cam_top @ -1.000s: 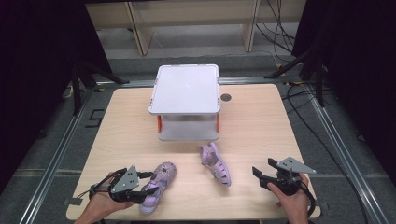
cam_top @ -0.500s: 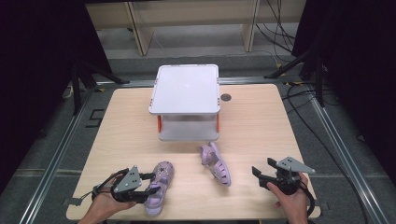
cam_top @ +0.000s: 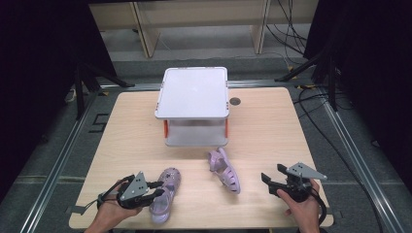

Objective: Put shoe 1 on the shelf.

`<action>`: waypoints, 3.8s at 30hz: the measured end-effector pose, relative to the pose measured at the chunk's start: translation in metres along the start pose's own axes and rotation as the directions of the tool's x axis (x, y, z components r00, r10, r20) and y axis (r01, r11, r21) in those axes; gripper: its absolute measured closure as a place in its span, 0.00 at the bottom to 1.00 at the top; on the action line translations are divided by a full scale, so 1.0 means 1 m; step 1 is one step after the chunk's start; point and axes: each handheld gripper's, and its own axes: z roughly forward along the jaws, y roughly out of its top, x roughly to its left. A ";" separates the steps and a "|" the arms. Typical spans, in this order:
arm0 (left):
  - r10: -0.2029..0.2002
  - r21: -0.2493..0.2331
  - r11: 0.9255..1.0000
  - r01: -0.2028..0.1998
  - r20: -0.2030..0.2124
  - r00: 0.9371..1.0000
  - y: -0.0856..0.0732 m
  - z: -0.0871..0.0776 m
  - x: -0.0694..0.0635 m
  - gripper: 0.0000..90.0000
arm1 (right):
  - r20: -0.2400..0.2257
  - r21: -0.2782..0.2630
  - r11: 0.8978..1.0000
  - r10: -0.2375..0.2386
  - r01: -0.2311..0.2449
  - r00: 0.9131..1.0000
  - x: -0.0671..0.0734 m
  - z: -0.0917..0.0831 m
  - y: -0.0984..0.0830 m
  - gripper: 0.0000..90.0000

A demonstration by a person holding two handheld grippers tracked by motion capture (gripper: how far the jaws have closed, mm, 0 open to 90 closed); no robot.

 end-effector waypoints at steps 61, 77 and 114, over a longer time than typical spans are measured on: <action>0.041 0.014 0.999 -0.041 -0.018 0.999 0.225 -0.029 0.144 0.92 | -0.042 -0.004 0.999 0.039 -0.039 0.998 0.001 0.002 0.005 0.31; 0.047 0.082 0.996 -0.032 -0.186 0.981 0.235 0.022 0.207 0.93 | -0.042 0.000 0.999 0.049 -0.050 0.998 0.000 0.002 0.004 0.31; 0.012 0.035 0.999 -0.004 -0.246 0.969 0.226 0.039 0.197 0.51 | -0.063 0.003 0.998 0.066 -0.066 0.996 0.001 0.003 0.003 0.31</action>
